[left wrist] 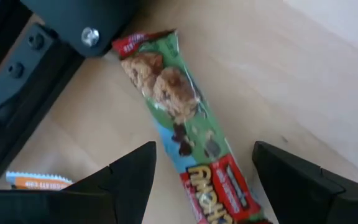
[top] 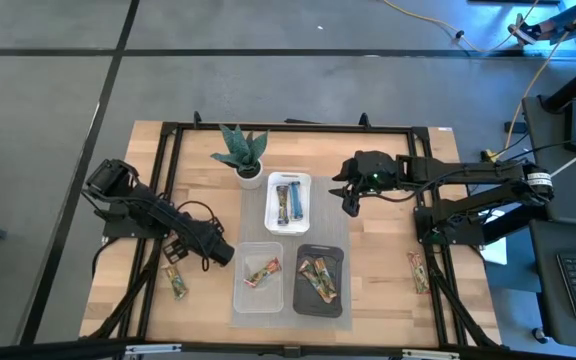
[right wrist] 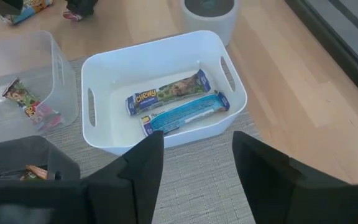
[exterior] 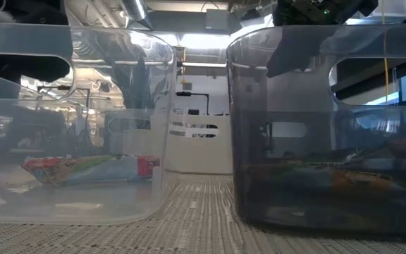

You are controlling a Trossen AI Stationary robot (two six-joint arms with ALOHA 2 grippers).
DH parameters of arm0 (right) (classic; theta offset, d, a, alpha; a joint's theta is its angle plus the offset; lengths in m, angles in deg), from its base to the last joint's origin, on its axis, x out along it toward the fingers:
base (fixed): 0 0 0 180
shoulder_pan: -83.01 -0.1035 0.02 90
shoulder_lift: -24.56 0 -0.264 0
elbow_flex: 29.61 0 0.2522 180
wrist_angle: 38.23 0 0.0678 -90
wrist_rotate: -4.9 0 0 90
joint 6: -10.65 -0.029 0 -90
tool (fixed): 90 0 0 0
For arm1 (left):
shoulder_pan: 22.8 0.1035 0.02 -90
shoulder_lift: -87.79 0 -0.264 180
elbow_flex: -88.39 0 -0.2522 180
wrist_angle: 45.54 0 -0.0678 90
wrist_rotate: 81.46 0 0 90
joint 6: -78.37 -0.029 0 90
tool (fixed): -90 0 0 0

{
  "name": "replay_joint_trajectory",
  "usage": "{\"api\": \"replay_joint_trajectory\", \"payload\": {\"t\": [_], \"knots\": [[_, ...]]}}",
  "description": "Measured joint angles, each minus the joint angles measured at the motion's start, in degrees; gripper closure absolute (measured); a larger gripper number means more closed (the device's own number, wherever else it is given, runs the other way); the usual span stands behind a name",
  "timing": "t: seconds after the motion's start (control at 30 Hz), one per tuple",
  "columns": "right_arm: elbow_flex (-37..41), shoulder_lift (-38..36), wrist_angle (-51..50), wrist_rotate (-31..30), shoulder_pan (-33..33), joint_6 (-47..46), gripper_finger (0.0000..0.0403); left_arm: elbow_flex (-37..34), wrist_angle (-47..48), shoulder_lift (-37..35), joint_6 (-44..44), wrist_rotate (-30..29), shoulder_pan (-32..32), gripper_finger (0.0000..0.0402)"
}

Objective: Pick and place Granola Bars by type
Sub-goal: Put the left red granola bar into the transparent bin

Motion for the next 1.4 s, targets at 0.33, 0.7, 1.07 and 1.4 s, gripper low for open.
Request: {"api": "replay_joint_trajectory", "payload": {"t": [0.33,0.7,1.07,1.4], "knots": [[0.0,0.0,0.6,0.0,0.0,0.0,0.0208,-0.2,0.5,0.2,-5.8,-4.4,0.0,0.0137],[0.0,0.0,0.8,0.0,0.0,0.0,0.0208,-0.3,0.3,0.2,-9.7,-4.2,-0.9,0.0136],[0.0,0.0,0.8,0.0,0.0,0.2,0.0208,-0.3,0.2,0.2,-11.8,-5.0,-2.3,0.0136],[0.0,0.0,0.8,0.0,0.0,0.2,0.0208,-0.3,-1.5,0.2,-17.9,-8.0,-2.7,0.0136]]}}
